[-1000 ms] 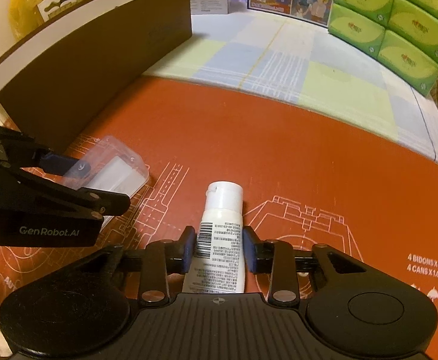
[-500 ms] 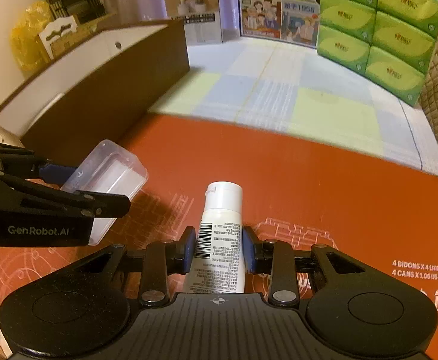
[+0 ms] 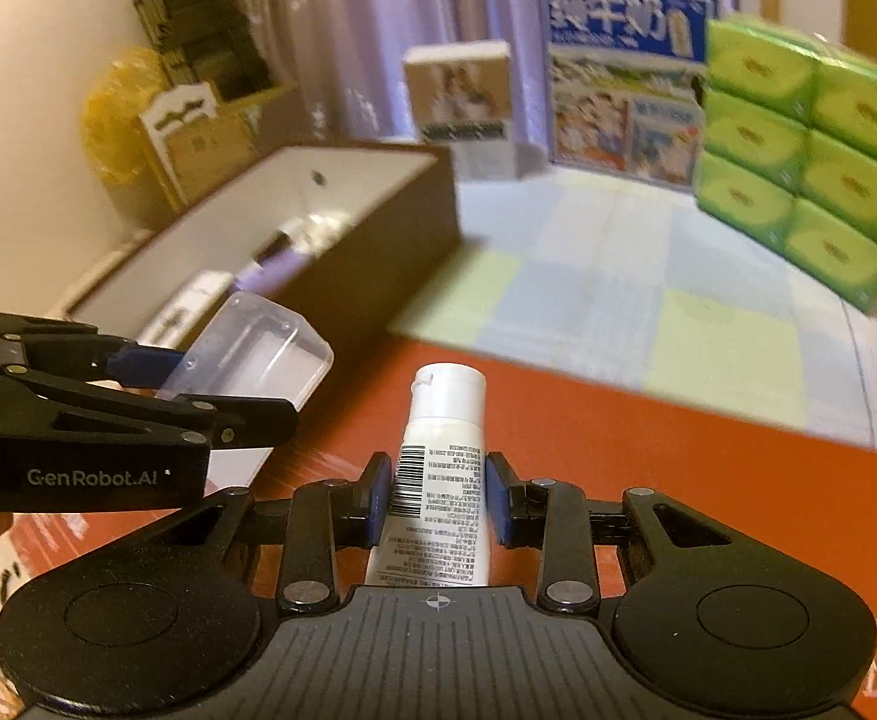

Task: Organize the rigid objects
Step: 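Lift clear case with left tool while right tool carries white tube to storage box, then lower clear case into storage box with left tool while right tool releases white tube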

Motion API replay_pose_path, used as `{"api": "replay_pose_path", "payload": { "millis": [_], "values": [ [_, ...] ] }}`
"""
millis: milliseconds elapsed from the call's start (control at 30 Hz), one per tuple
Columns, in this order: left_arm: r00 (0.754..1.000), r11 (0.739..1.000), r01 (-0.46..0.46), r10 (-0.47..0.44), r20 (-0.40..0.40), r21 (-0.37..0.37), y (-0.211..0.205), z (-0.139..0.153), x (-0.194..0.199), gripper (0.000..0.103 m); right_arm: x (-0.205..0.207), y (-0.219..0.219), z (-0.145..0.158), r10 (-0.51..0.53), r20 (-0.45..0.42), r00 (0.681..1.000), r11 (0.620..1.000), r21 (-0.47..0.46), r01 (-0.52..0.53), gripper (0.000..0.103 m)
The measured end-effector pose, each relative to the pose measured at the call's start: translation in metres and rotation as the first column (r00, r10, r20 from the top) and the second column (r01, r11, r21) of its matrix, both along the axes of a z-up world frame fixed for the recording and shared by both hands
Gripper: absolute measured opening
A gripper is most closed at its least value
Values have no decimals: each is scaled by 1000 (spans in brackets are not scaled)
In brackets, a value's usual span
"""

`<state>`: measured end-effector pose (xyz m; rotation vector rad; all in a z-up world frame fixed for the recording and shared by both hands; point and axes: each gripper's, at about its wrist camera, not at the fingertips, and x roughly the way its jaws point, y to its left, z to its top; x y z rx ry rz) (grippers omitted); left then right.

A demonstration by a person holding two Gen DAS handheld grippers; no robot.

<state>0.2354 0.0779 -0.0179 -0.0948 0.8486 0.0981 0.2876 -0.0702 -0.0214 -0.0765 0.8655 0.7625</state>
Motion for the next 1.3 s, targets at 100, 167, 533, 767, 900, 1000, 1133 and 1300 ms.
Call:
{"api": "replay_pose_path", "payload": {
  "millis": [100, 167, 533, 767, 900, 1000, 1133, 1300],
  "values": [
    [999, 999, -37, 36, 21, 15, 19, 11, -5, 52, 1, 16, 11, 34, 0, 999, 999, 32, -34, 30],
    [997, 997, -66, 65, 35, 31, 34, 17, -8, 52, 2, 29, 18, 57, 4, 998, 997, 51, -57, 30],
    [983, 982, -175, 171, 64, 71, 112, 36, -16, 52, 13, 116, 50, 141, 47, 989, 980, 139, -146, 30],
    [981, 979, -186, 181, 65, 88, 151, 39, -7, 52, 26, 167, 55, 149, 67, 987, 977, 146, -157, 30],
    [983, 980, -180, 176, 52, 85, 172, 35, 1, 52, 35, 188, 49, 135, 52, 990, 981, 137, -140, 30],
    [984, 981, -176, 173, 35, 88, 186, 30, 8, 52, 42, 199, 42, 120, 36, 992, 984, 126, -124, 30],
    [986, 982, -167, 166, 12, 87, 201, 22, 15, 52, 52, 212, 32, 97, 8, 995, 989, 111, -97, 30],
    [988, 986, -150, 152, -12, 77, 215, 12, 24, 52, 62, 227, 19, 72, -22, 997, 994, 88, -70, 30]
  ]
}}
